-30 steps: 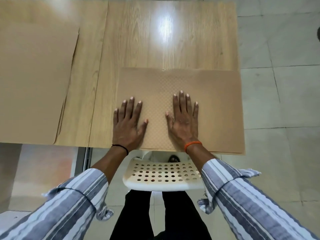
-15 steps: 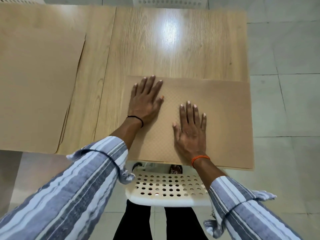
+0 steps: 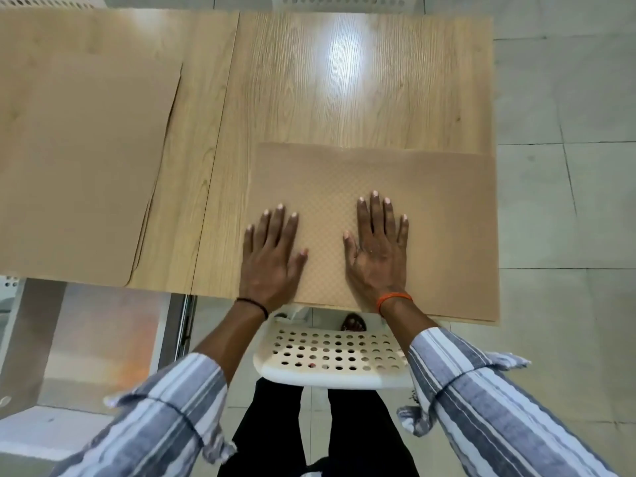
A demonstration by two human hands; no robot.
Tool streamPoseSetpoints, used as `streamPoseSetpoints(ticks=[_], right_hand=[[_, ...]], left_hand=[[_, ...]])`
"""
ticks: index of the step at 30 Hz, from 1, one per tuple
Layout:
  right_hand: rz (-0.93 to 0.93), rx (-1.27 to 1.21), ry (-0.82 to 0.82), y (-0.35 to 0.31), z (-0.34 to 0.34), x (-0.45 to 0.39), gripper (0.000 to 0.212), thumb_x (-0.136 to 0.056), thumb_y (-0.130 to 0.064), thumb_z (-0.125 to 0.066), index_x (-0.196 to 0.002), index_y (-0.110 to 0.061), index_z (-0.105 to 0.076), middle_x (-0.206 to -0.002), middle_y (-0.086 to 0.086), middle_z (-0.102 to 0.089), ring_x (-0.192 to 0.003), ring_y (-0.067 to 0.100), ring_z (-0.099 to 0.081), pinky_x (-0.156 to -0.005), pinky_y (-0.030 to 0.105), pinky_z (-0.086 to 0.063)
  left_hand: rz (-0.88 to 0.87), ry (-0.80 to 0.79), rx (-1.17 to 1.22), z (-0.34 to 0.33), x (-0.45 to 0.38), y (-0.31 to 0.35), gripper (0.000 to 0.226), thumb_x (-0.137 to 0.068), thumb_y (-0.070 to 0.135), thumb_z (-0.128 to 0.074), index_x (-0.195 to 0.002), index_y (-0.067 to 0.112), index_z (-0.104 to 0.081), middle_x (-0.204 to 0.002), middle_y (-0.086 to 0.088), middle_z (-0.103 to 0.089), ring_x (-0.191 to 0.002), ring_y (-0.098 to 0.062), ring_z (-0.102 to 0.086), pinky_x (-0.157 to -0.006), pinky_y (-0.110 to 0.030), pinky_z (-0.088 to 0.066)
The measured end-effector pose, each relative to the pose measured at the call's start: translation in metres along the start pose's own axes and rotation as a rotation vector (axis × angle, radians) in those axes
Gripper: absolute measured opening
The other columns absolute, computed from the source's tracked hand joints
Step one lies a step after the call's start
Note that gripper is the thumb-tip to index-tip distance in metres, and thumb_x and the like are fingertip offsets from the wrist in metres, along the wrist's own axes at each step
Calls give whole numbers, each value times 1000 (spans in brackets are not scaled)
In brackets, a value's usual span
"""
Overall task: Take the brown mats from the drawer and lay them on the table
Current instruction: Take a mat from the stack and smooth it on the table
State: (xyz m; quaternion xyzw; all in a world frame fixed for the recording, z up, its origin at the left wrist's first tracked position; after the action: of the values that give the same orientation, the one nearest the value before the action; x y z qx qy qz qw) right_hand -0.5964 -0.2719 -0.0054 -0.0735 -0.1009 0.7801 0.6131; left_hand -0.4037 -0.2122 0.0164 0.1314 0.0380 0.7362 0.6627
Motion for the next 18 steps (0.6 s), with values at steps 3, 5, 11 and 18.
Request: streamPoseSetpoints(ticks=[3, 5, 11, 18], right_hand=[[1, 4, -17, 0, 0, 2, 66, -101, -44, -26, -159, -17, -9, -167, 6, -2, -154, 23, -2, -123, 52, -4], [-8, 7, -30, -1, 0, 2, 66, -101, -44, -23, -159, -17, -7, -167, 5, 0, -154, 23, 0, -123, 51, -2], [-6, -24, -54, -3, 6, 1, 66, -100, -45, -22, -158, -16, -12, -167, 6, -6, -154, 24, -5, -123, 52, -3], [-7, -172, -9, -36, 47, -8, 42, -97, -36, -46, -130, -11, -56, -137, 13, -55, -130, 32, -47, -111, 50, -32]], left_hand=[[60, -29, -15, -8, 44, -17, 64, -100, 49, -26, -156, 26, -8, -165, 2, 3, -151, -18, 5, -121, -49, -7], [42, -47, -20, -6, 62, -27, 64, -99, 51, -22, -156, 26, -8, -165, 3, 3, -151, -18, 5, -121, -48, -5], [92, 6, 101, 19, 66, -30, 62, -98, 55, -23, -149, 23, -36, -160, 2, -23, -148, -19, -19, -119, -45, -18], [153, 219, 421, 73, 65, -35, 37, -98, 39, -47, -120, 15, -63, -126, 0, -61, -115, -18, -58, -93, -34, -49]])
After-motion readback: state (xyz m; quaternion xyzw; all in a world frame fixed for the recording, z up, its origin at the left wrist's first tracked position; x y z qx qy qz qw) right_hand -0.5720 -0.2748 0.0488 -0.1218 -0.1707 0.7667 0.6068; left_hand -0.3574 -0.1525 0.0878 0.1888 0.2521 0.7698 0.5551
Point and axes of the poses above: each hand's wrist, its own x-axis away from the middle knuckle, its own z-axis out of the back of the hand, y = z × x, the point moved 3 cm from there along -x, towards the middle knuckle
